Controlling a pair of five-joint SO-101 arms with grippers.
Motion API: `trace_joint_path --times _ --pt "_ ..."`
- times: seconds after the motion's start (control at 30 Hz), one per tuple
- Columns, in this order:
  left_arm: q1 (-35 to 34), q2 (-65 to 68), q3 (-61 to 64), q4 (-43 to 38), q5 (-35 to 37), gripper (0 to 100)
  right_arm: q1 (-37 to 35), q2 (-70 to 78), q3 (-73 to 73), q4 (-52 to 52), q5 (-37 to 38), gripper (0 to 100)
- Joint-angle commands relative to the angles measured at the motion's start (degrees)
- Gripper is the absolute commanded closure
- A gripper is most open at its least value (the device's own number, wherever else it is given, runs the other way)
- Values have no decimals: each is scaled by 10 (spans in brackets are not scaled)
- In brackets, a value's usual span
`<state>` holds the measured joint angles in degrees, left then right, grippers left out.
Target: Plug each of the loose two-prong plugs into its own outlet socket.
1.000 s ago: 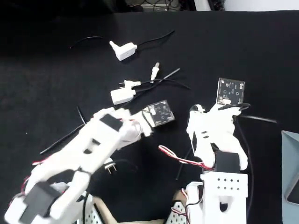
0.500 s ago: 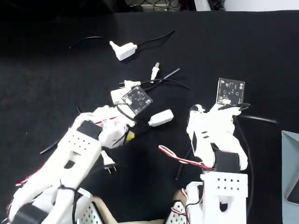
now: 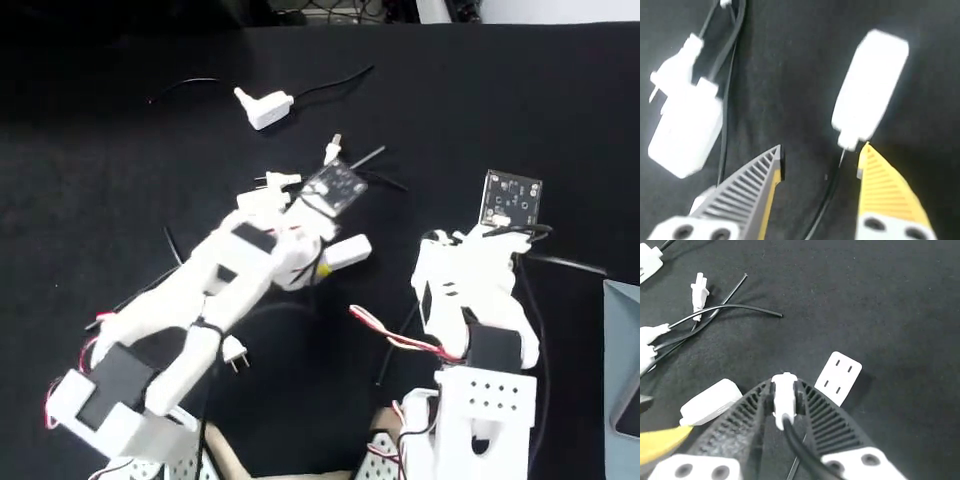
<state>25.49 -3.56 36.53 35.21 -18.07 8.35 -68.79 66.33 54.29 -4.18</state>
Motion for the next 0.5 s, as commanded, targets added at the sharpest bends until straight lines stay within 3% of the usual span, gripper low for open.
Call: trace_joint_path --times 0.0,0.27,0.37,0.47 --pt "39 16 -73 -11 11 750 8 -10 -39 1 6 987" --pt "58 65 -79 -81 8 755 8 -10 -39 1 6 987" --pt "58 105 -99 -61 7 761 8 -10 -39 1 6 987" --pt "61 123 -116 -40 7 842 8 -10 -39 1 6 987"
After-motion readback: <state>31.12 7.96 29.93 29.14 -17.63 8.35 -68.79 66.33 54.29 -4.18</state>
